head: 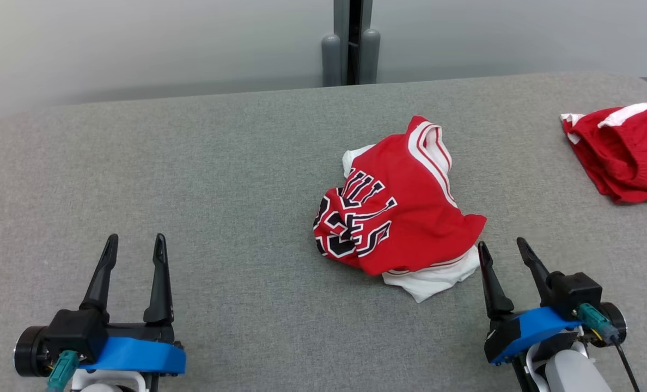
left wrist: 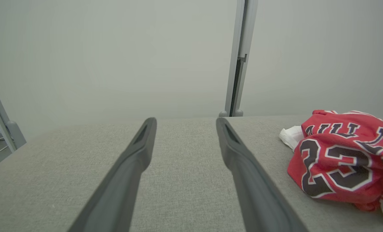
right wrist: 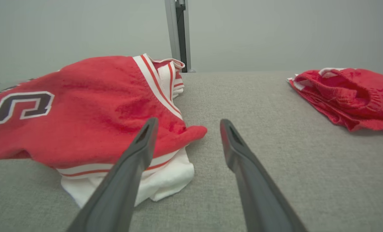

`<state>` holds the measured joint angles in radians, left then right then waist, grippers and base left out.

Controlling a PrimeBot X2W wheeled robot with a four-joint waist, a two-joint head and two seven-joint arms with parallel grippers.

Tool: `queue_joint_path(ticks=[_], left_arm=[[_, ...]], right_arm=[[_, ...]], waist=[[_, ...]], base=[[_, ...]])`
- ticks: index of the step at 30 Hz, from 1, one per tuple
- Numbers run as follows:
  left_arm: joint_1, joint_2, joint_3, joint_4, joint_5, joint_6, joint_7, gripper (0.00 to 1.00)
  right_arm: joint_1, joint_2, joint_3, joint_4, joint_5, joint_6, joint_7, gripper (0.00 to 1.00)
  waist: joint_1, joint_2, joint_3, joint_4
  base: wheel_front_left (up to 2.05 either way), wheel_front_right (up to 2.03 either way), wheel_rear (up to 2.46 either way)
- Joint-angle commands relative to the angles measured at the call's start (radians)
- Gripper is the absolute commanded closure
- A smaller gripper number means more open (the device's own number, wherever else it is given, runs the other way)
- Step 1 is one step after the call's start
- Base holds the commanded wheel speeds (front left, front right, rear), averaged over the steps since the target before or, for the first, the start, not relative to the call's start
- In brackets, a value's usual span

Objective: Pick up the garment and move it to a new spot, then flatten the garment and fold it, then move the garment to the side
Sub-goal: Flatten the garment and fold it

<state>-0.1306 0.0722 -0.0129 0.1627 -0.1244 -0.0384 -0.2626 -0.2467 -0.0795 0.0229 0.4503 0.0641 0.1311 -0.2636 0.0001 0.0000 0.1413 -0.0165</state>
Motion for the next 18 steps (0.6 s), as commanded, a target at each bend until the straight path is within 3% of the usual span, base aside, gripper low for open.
queue_joint_path(ticks=[1, 12, 13, 14, 15, 18], left_arm=[[-0.016, 0.000, 0.001, -0.001, 0.004, -0.007, -0.003, 0.00], [-0.052, -0.010, 0.023, -0.001, 0.021, -0.017, -0.003, 0.00], [-0.052, -0.011, 0.023, 0.000, 0.021, -0.018, -0.003, 0.00], [-0.053, -0.012, 0.024, 0.001, 0.021, -0.017, -0.003, 0.00], [-0.054, -0.012, 0.026, 0.002, 0.022, -0.017, -0.003, 0.00], [-0.053, -0.014, 0.030, 0.004, 0.022, -0.016, -0.003, 0.00]], right_arm=[[-0.015, -0.007, -0.002, 0.036, -0.009, -0.001, -0.001, 0.00], [-0.124, -0.013, 0.017, 0.319, -0.018, -0.001, -0.001, 0.00], [-0.132, -0.009, 0.026, 0.343, -0.010, -0.001, 0.000, 0.13], [-0.137, -0.006, 0.035, 0.367, -0.004, -0.001, 0.001, 0.76], [-0.145, -0.005, 0.043, 0.380, 0.001, -0.001, 0.001, 1.00], [-0.164, -0.015, 0.044, 0.396, 0.019, -0.001, 0.001, 1.00]], waist=[[-0.0001, 0.0000, 0.017, 0.017], [-0.0001, 0.0000, 0.065, 0.062], [-0.0001, 0.0000, 0.066, 0.064], [-0.0001, 0.0000, 0.066, 0.065], [-0.0001, 0.0000, 0.067, 0.065], [-0.0001, 0.0000, 0.064, 0.060]], base=[[0.00, 0.00, 0.00], [0.00, 0.00, 0.00], [0.00, 0.00, 0.00], [0.00, 0.00, 0.00], [0.00, 0.00, 0.00], [0.00, 0.00, 0.00]])
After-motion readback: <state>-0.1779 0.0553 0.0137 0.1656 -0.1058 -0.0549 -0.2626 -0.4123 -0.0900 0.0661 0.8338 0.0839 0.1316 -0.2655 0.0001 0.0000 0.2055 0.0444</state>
